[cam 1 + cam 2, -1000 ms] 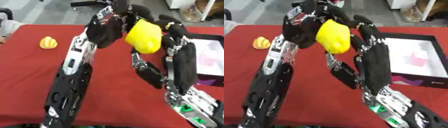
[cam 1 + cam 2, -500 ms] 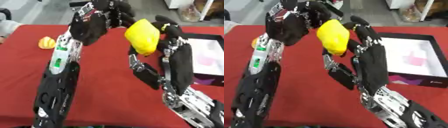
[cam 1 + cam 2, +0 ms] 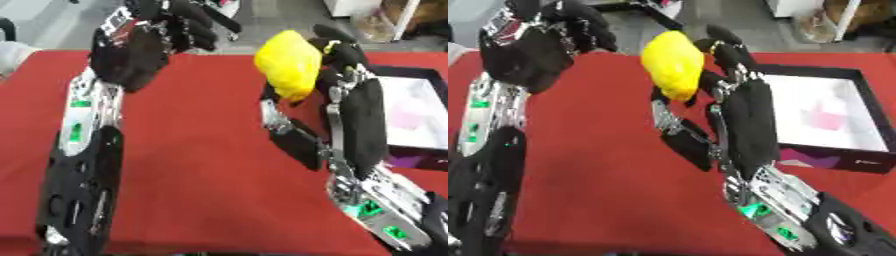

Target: Pick up the objects with one hand, pass them to the other hand, and then place them into the box on the other side of the table.

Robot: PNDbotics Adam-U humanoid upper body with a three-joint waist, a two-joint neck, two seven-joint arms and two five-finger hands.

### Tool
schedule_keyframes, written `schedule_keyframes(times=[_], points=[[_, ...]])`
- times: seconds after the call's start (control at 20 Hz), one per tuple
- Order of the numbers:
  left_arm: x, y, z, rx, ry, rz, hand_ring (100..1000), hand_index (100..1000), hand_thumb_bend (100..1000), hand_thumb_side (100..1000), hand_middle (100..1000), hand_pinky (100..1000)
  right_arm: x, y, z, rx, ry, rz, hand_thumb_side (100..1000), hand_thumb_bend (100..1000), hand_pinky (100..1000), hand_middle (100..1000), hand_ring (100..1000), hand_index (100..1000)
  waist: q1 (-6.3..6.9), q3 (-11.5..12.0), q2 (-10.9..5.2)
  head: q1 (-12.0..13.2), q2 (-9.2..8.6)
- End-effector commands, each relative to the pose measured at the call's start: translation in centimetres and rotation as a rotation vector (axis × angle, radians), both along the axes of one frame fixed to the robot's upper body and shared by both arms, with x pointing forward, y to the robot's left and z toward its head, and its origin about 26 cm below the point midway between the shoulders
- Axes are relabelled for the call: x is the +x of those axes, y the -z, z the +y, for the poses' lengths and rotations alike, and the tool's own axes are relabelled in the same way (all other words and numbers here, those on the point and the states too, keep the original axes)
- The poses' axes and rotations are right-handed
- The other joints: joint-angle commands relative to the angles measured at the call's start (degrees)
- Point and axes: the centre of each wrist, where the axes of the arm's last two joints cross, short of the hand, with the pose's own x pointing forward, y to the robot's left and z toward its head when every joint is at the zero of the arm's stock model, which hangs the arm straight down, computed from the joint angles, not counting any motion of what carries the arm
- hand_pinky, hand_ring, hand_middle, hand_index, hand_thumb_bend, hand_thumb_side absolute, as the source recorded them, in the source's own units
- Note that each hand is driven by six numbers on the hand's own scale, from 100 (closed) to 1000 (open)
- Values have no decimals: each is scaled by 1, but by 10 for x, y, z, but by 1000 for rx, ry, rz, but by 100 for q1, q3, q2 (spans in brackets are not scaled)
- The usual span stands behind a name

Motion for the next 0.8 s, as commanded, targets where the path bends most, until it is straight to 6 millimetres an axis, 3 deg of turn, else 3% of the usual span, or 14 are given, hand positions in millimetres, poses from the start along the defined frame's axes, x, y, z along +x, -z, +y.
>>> schedule_keyframes(times=[0.05,0.3,0.5,0.8], points=[[-6,-11,24,-14,-77,-30,716,760,189,829,680,773,7,-11,-23,115,271,-90,528,100,540,622,847,282,-4,24,-35,-248,-16],[-15,-9,46,-33,-156,-26,715,757,186,821,677,772,12,-15,-53,101,407,-64,524,100,537,626,851,285,-6,73,-25,-681,-16],[-26,-2,68,-47,-253,-7,713,753,190,817,673,771,15,-19,-86,96,606,-9,525,100,507,634,890,291,-6,117,-6,-1344,-16],[-40,4,88,-67,-329,-3,712,752,183,818,669,772,17,-37,-122,152,785,133,461,100,438,658,979,307,26,183,18,-1816,-16]])
